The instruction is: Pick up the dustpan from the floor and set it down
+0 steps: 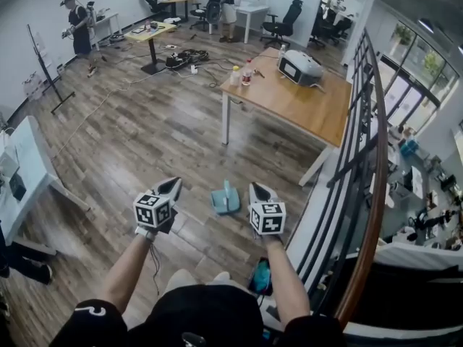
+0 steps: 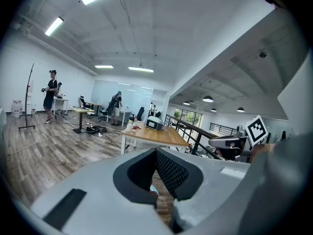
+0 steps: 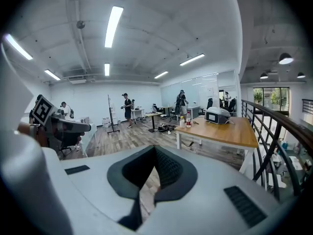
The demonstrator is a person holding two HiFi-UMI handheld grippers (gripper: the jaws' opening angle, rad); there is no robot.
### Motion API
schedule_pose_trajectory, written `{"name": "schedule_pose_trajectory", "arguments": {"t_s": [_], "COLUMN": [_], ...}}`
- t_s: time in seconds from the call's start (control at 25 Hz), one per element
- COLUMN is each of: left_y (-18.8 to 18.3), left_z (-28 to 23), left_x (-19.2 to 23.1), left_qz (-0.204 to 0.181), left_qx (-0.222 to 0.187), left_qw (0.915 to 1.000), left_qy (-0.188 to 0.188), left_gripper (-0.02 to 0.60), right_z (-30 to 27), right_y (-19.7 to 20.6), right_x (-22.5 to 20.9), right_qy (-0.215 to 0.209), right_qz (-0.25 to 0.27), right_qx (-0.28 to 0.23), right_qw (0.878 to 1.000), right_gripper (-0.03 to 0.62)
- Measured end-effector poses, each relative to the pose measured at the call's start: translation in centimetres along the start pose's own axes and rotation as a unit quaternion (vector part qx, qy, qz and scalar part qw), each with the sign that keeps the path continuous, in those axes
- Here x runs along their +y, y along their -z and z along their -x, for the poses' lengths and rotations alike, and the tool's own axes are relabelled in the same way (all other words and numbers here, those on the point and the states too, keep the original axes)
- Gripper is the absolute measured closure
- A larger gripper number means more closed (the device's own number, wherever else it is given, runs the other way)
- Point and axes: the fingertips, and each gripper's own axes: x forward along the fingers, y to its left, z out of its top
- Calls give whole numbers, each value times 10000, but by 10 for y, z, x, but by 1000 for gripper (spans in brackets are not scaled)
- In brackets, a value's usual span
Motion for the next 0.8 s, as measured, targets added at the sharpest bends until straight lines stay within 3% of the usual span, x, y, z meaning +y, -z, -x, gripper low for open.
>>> {"name": "schedule_pose_trajectory", "arguments": {"t_s": [0.48, 0.8], "left_y": [1, -4], "left_z": [-33, -61], "left_x": [8, 23], "left_qz": [163, 49], "left_qx": [34, 129], "left_qw": [9998, 9998], "left_qy": [-54, 116], "left_gripper": [584, 584], "right_z": [-32, -56], "right_y": [-1, -7], "right_x": [-18, -24], "right_qy": [-129, -9], "right_qz": [-71, -122], "right_qx": [114, 152], "right_qw": [9998, 9998], "right_gripper": [599, 599]}}
